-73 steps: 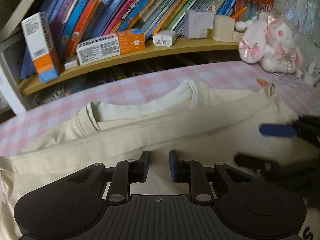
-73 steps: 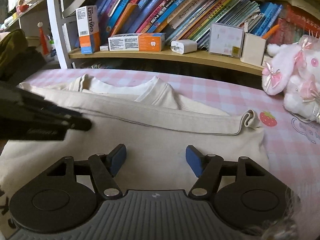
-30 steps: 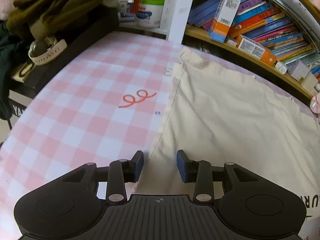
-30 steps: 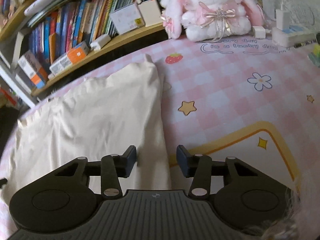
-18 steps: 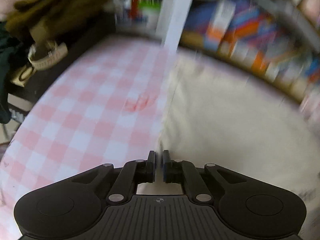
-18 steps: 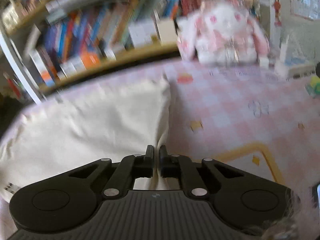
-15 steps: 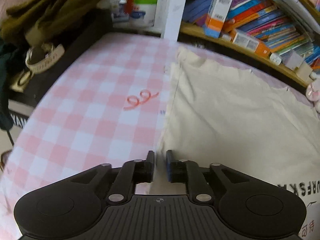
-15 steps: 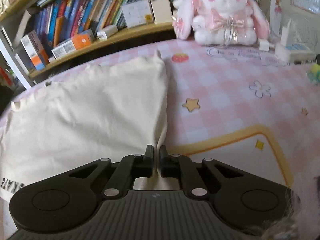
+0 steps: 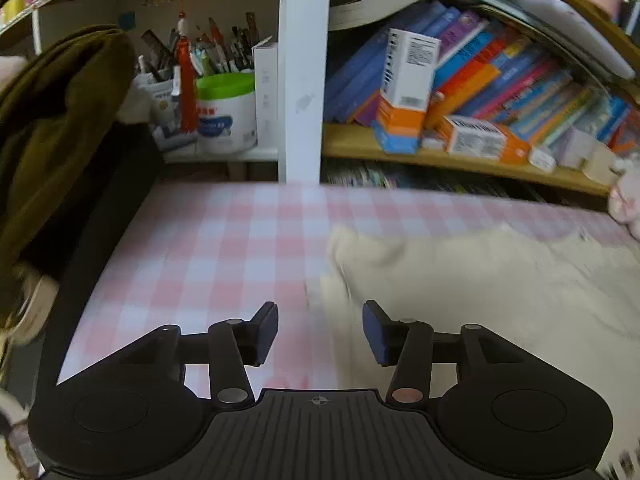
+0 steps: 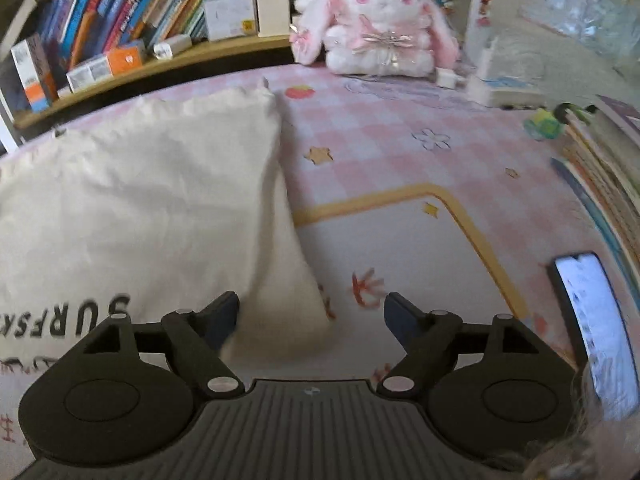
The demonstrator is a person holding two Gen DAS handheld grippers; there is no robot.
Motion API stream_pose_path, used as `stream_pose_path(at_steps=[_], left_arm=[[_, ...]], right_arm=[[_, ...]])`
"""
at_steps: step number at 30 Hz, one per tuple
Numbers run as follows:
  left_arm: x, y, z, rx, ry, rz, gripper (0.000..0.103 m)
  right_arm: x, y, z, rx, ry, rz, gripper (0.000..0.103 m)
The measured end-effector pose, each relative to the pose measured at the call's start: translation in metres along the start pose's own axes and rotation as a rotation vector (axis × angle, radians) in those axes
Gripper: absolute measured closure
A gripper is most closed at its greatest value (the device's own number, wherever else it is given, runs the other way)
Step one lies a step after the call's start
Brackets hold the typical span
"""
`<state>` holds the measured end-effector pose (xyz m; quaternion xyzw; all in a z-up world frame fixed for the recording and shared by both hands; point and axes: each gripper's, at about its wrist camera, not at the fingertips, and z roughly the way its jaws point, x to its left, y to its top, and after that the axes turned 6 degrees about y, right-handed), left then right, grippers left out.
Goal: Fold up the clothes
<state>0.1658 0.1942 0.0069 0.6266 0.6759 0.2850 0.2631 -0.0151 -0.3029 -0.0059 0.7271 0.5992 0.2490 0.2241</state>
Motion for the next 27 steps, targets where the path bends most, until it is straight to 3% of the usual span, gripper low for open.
stream_pose_path(at_steps=[3, 6, 8, 9, 11, 14, 17, 22, 24, 26, 27], left_arm=[[-0.001, 0.012, 0.025, -0.004, -0.032, -0.003, 0.053], [-0.003, 0.016, 0.044, 0.0, -0.076, 0.014, 0.058], [0.001, 0.017, 0.051, 0.002, -0.143, -0.012, 0.076], [0.004, 0.017, 0.054, 0.003, -0.181, -0.03, 0.103], [0.02, 0.017, 0.059, -0.009, -0.237, -0.157, 0.103], [0.032, 0.016, 0.077, 0.062, -0.196, -0.24, 0.103], [0.028, 0.016, 0.082, 0.079, -0.179, -0.175, 0.098], [0.04, 0.014, 0.075, 0.052, -0.089, -0.182, 0.097], [0.043, 0.016, 0.07, 0.037, -0.134, -0.203, 0.095], [0.045, 0.018, 0.065, 0.024, -0.196, -0.22, 0.074], [0.043, 0.017, 0.065, 0.023, -0.214, -0.214, 0.051]], right_arm=[[0.005, -0.01, 0.004, 0.011, -0.039, 0.003, 0.024], [0.01, -0.014, 0.006, -0.001, -0.094, 0.008, 0.016], [0.014, -0.016, 0.007, -0.009, -0.132, -0.012, 0.01], [0.017, -0.016, 0.008, -0.014, -0.15, -0.027, 0.009], [0.023, -0.018, 0.009, -0.025, -0.185, -0.068, 0.006], [0.026, -0.019, 0.01, -0.032, -0.216, -0.092, 0.004], [0.027, -0.018, 0.011, -0.036, -0.235, -0.091, 0.001], [0.027, -0.019, 0.012, -0.039, -0.241, -0.095, 0.001], [0.028, -0.019, 0.012, -0.04, -0.244, -0.092, 0.0], [0.029, -0.018, 0.013, -0.041, -0.249, -0.089, 0.0], [0.029, -0.018, 0.013, -0.042, -0.25, -0.087, 0.0]])
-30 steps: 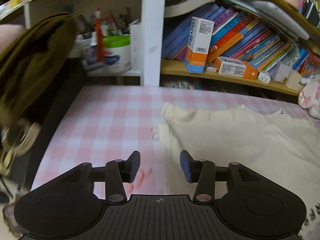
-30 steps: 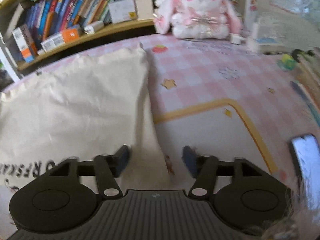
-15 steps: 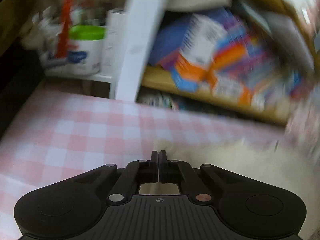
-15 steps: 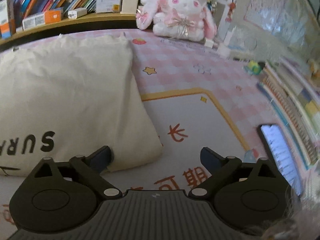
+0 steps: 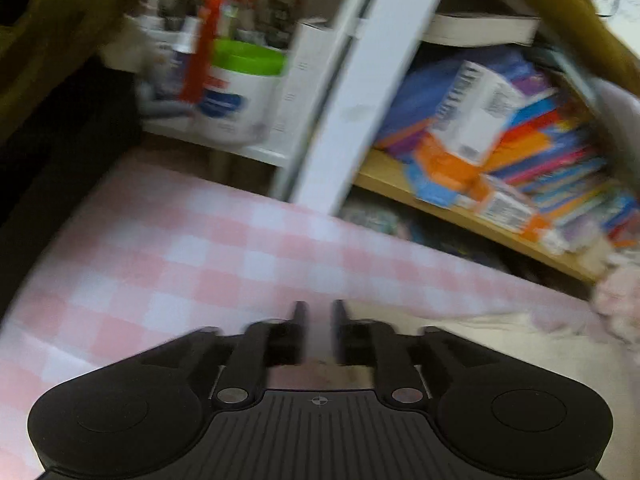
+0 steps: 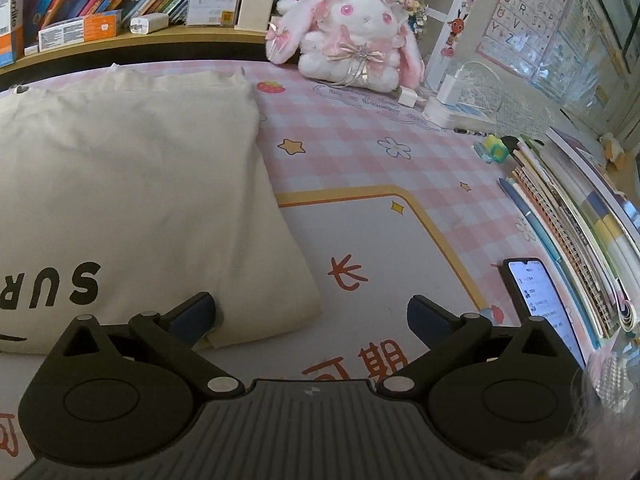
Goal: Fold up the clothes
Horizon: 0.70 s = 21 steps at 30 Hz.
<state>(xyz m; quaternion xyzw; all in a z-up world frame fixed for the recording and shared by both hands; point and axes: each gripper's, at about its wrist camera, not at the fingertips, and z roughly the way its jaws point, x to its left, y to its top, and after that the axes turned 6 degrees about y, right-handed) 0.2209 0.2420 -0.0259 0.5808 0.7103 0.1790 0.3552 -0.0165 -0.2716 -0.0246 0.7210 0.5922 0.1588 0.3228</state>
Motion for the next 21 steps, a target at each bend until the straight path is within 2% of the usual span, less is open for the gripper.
stream_pose_path(at_steps=[1, 5, 6, 7, 8, 12, 16, 19, 21], left_arm=[[-0.003, -0.001, 0.002, 0.006, -0.009, 0.016, 0.04], [-0.014, -0.007, 0.014, 0.021, 0.016, 0.05, 0.042], [-0.015, -0.008, 0.015, 0.02, 0.015, 0.055, 0.048], [-0.015, -0.008, 0.017, 0.026, 0.012, 0.059, 0.082], [-0.016, -0.009, 0.019, 0.033, 0.008, 0.063, 0.098], [-0.012, -0.008, 0.02, 0.028, 0.012, 0.032, 0.099], [-0.016, -0.006, 0.016, 0.019, 0.061, 0.057, 0.088], [-0.012, -0.005, -0.008, -0.038, 0.064, 0.033, 0.088], [-0.012, -0.009, -0.029, -0.077, 0.055, 0.036, 0.081]], right_arm=[[0.0, 0.0, 0.0, -0.001, 0.0, 0.003, 0.0], [0.0, 0.0, 0.001, -0.002, -0.001, 0.003, 0.0], [0.0, 0.0, 0.001, -0.002, -0.003, 0.0, 0.0], [0.0, 0.0, 0.001, -0.002, -0.006, -0.005, 0.0], [0.0, 0.0, 0.001, -0.002, -0.008, -0.01, 0.0], [0.001, 0.0, 0.001, -0.002, -0.015, -0.011, 0.0], [0.003, 0.0, 0.001, -0.002, -0.018, -0.014, 0.0], [0.001, 0.001, 0.001, 0.001, -0.014, -0.014, 0.0], [0.0, 0.001, 0.001, -0.001, -0.007, -0.01, 0.0]])
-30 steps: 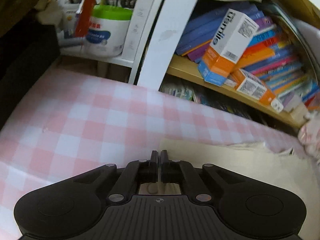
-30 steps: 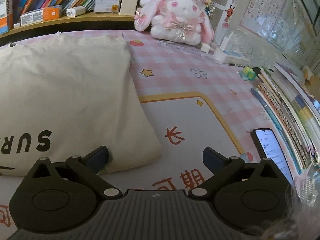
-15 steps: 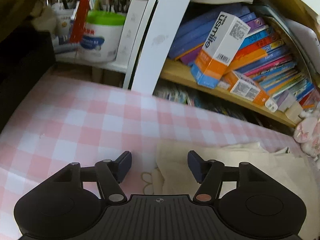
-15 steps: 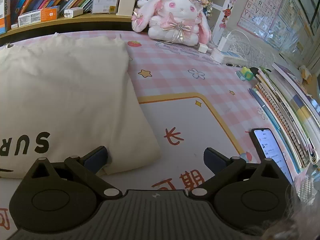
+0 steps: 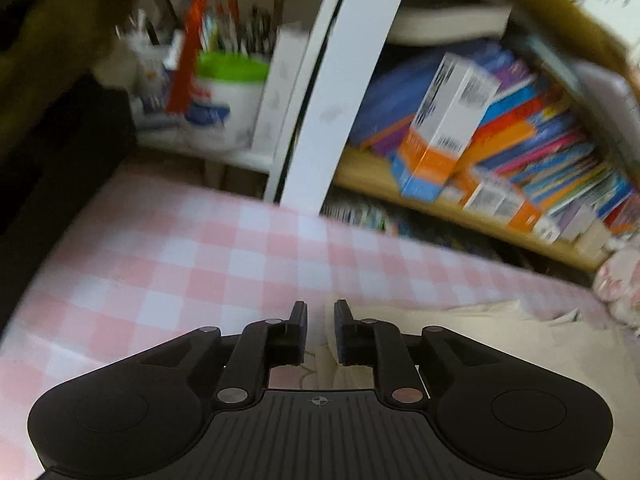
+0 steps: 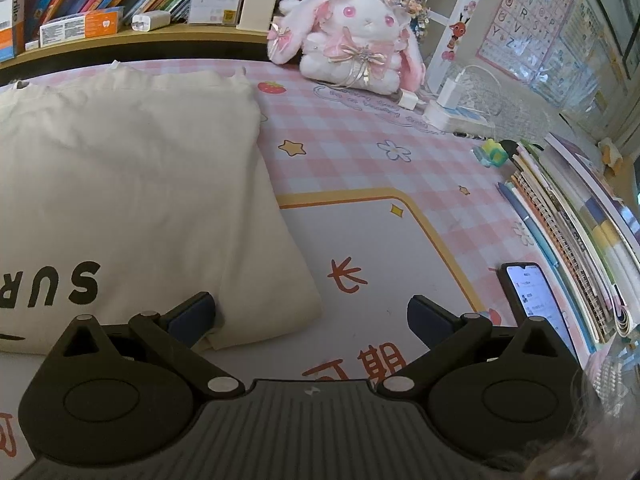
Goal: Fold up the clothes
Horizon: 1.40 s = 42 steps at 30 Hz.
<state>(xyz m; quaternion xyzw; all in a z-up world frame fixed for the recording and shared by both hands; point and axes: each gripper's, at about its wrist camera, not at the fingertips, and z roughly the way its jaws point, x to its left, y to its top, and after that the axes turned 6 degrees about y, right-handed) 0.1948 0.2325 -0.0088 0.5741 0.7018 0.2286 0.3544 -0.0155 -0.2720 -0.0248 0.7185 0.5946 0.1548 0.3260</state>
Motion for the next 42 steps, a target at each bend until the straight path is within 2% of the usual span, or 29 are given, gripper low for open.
stream_pose_path(at_steps=[3, 7, 10, 15, 18, 20, 21, 24, 26, 27, 31, 34, 36, 38, 39, 41, 42], left_arm=[[-0.005, -0.017, -0.036, -0.025, -0.029, 0.023, 0.069], [-0.023, -0.058, -0.081, -0.023, -0.059, 0.072, 0.053], [-0.041, -0.092, -0.106, -0.002, -0.057, 0.108, 0.052], [-0.07, -0.132, -0.124, 0.056, 0.002, 0.118, 0.052], [-0.083, -0.146, -0.132, 0.072, 0.042, 0.098, 0.052], [-0.092, -0.155, -0.136, 0.074, 0.075, 0.104, 0.049], [-0.096, -0.159, -0.137, 0.076, 0.089, 0.109, 0.045], [-0.106, -0.167, -0.137, 0.085, 0.144, 0.124, 0.043], [-0.111, -0.171, -0.135, 0.099, 0.19, 0.135, 0.043], [-0.112, -0.173, -0.134, 0.103, 0.207, 0.139, 0.042], [-0.118, -0.174, -0.134, 0.11, 0.258, 0.145, 0.041], [-0.119, -0.174, -0.137, 0.117, 0.293, 0.129, 0.041], [-0.121, -0.174, -0.143, 0.11, 0.308, 0.108, 0.036], [-0.122, -0.175, -0.15, 0.099, 0.318, 0.089, 0.033], [-0.124, -0.175, -0.154, 0.095, 0.321, 0.082, 0.031], [-0.127, -0.176, -0.16, 0.089, 0.325, 0.07, 0.027], [-0.129, -0.176, -0.163, 0.087, 0.327, 0.065, 0.026]], right_arm=[[-0.002, -0.002, 0.0, -0.007, 0.01, 0.015, 0.0], [-0.008, -0.005, 0.0, -0.015, 0.045, 0.033, 0.0], [-0.016, -0.002, 0.002, -0.001, 0.094, 0.03, 0.0], [-0.029, 0.005, 0.002, 0.007, 0.187, 0.025, 0.001], [-0.037, 0.008, -0.003, -0.016, 0.293, 0.041, 0.005], [-0.042, 0.011, -0.004, -0.012, 0.364, 0.057, 0.022], [-0.044, 0.012, -0.003, -0.005, 0.386, 0.062, 0.026], [-0.05, 0.014, 0.004, 0.033, 0.443, 0.08, 0.055], [-0.054, 0.015, 0.007, 0.047, 0.495, 0.087, 0.082], [-0.055, 0.016, 0.006, 0.05, 0.529, 0.083, 0.088], [-0.056, 0.018, -0.006, 0.001, 0.557, 0.052, 0.089], [-0.052, 0.013, 0.006, 0.038, 0.541, 0.011, 0.086], [-0.048, 0.014, 0.006, 0.031, 0.535, -0.034, 0.084], [-0.045, 0.016, 0.004, 0.018, 0.519, -0.064, 0.071], [-0.046, 0.016, 0.002, 0.009, 0.513, -0.069, 0.067], [-0.049, 0.016, -0.001, -0.009, 0.5, -0.071, 0.049], [-0.05, 0.016, -0.004, -0.02, 0.489, -0.073, 0.044]])
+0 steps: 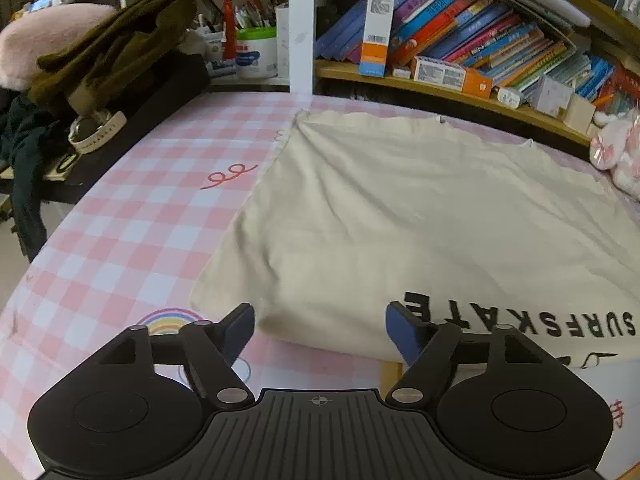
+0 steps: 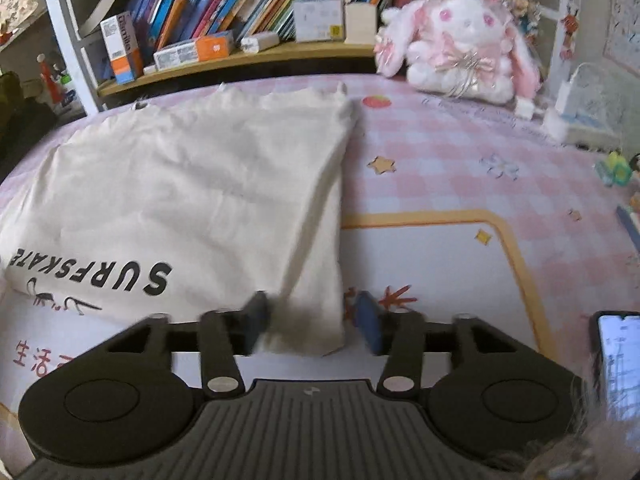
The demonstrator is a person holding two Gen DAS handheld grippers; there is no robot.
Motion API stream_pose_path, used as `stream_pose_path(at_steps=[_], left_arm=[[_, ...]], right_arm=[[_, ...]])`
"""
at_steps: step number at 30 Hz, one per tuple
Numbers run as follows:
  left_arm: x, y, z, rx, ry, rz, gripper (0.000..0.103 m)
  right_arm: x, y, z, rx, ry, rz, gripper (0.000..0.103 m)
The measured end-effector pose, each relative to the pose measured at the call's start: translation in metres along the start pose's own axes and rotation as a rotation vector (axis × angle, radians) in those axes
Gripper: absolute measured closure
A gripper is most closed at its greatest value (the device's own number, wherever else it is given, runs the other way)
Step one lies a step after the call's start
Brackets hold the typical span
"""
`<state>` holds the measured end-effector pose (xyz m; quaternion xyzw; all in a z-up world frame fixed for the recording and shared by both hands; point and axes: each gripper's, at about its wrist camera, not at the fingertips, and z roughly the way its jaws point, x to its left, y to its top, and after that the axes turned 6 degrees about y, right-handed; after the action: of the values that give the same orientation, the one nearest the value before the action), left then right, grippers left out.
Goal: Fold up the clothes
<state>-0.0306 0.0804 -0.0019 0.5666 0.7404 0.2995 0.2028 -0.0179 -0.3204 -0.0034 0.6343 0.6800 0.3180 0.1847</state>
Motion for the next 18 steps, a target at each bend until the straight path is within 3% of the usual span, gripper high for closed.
stream_pose_path(at_steps=[4, 10, 14, 18], left_arm=[[-0.004, -0.001, -0.01, -0.002, 0.005, -0.013, 0.019], [-0.01, -0.005, -0.024, -0.006, 0.012, -0.035, 0.009], [-0.01, -0.008, -0.035, -0.03, 0.072, -0.095, 0.008], [-0.003, -0.014, -0.045, -0.039, 0.074, -0.171, 0.007]], right_arm=[[0.004, 0.002, -0.007, -0.039, -0.011, -0.027, 0.02], [0.015, 0.002, -0.016, -0.08, -0.019, -0.055, 0.001], [0.021, 0.0, -0.023, -0.106, 0.011, -0.037, 0.0], [0.027, -0.003, -0.026, -0.117, 0.046, -0.03, 0.0]])
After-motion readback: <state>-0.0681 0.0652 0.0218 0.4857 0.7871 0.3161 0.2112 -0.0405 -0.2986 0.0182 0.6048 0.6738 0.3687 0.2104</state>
